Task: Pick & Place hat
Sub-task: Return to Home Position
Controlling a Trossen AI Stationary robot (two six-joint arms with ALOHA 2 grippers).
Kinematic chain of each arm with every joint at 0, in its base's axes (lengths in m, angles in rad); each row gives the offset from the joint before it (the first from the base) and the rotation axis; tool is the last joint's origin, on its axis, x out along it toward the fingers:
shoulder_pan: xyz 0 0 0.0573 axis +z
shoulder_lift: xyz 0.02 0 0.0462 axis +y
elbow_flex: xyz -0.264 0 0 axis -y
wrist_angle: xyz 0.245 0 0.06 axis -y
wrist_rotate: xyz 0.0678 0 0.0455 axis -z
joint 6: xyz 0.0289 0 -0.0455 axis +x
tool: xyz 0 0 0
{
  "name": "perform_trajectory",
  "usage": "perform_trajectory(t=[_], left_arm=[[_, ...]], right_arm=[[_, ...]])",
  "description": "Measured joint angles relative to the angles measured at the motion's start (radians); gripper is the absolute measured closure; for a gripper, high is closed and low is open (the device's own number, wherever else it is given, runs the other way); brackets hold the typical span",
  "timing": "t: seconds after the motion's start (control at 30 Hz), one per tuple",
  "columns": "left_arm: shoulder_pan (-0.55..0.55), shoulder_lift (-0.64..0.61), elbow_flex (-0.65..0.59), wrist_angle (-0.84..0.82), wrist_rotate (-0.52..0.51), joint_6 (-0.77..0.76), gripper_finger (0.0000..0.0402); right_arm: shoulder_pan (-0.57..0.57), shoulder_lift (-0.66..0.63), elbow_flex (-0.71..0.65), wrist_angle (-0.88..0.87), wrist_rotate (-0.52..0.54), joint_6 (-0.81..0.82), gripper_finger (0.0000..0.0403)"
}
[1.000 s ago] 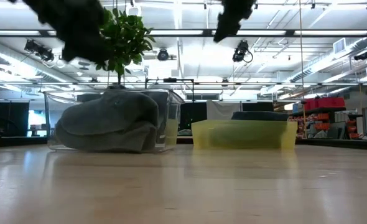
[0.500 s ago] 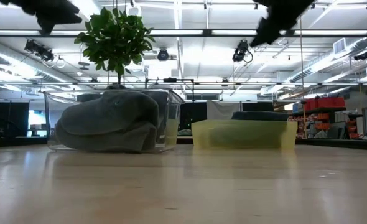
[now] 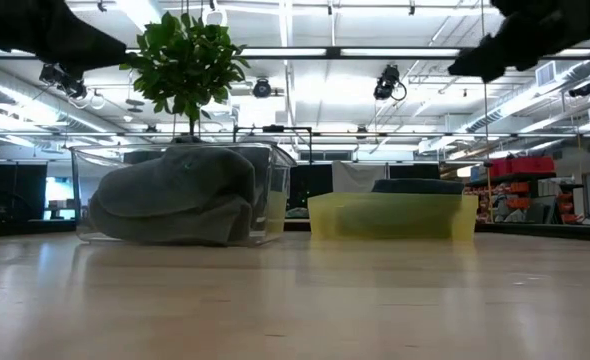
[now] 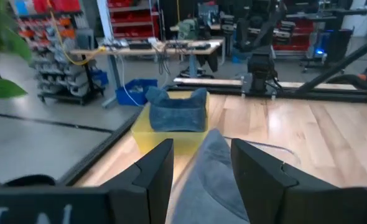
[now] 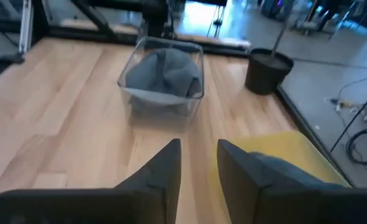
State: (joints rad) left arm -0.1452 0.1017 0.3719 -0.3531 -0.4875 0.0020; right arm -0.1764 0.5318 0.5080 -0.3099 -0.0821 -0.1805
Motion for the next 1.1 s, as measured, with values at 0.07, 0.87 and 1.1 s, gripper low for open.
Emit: perform_trajectory(t=[0.07, 0.87, 1.1], left_arm=[[0.003, -0.032, -0.002, 0.0, -0.013, 0.01, 0.0236], [0.003, -0.097, -0.363, 0.536, 0.104, 0.146, 0.0236], [0.007, -0.095, -0.362, 0.53, 0.101, 0.142, 0.0236]], right_arm=[[0.0, -0.081, -0.042, 0.01, 0.005, 0.022, 0.0293], [0.0, -0.483, -0.467, 0.395, 0.022, 0.152, 0.0293], [-0.001, -0.49, -0.493, 0.387, 0.048, 0.215, 0.0293]])
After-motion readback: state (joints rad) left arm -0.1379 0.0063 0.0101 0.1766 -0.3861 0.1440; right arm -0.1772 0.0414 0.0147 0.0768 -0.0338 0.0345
